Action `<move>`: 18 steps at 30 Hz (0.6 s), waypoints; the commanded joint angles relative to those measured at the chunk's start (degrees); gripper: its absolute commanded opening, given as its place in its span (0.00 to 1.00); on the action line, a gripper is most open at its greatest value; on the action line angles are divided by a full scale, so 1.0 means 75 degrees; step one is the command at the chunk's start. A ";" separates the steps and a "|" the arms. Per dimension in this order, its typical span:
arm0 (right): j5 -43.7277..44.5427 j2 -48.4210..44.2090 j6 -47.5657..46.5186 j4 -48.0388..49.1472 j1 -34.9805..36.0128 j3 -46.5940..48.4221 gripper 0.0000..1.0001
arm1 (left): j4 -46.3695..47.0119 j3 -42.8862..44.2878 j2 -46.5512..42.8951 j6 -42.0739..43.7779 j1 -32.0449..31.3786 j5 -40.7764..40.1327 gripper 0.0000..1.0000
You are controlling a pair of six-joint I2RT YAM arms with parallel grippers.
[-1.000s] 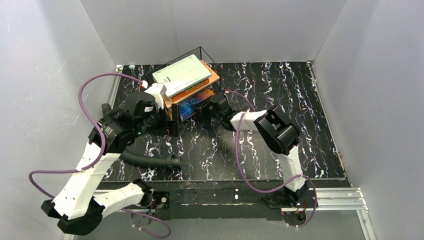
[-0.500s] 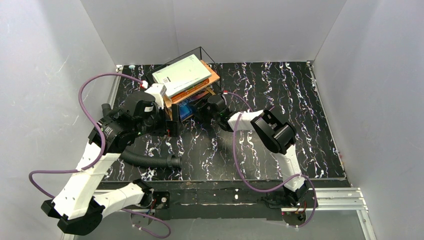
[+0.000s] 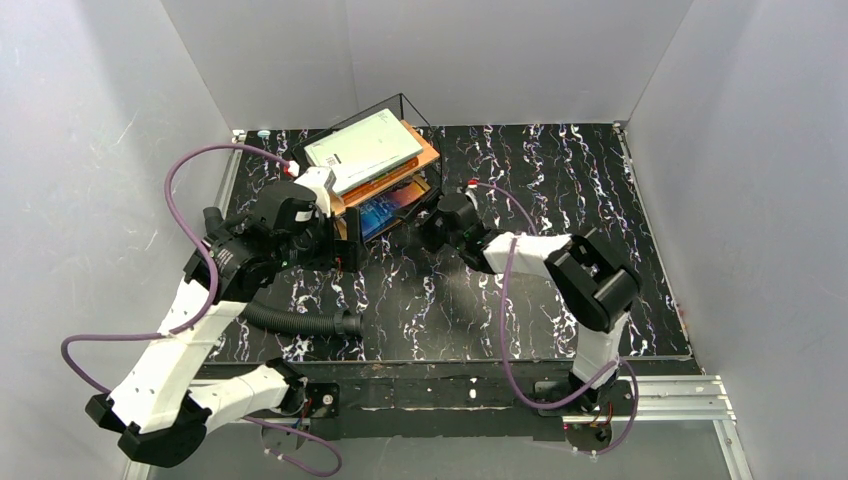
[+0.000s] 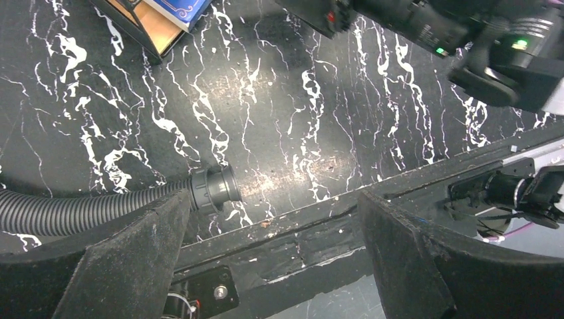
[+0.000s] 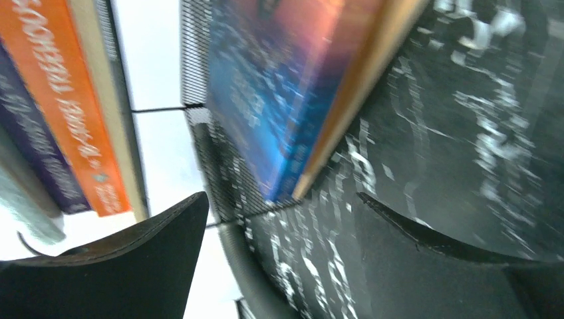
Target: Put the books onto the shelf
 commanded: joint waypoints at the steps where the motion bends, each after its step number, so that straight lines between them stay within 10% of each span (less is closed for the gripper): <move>1: 0.0537 -0.1194 -0.1031 -0.1875 0.0016 -0.0571 0.87 | -0.0448 0.0025 0.0078 0.0144 0.0100 -0.0469 0.98; 13: 0.4335 -0.5339 -0.4514 -0.8798 -0.0018 -0.1135 0.96 | -0.1319 0.0742 0.0892 0.0616 0.0706 -0.0781 0.98; 18: 0.4864 -0.6991 -0.5423 -0.9508 -0.0612 -0.1327 0.98 | -0.1928 0.0838 0.0980 0.0675 0.0748 -0.1521 0.98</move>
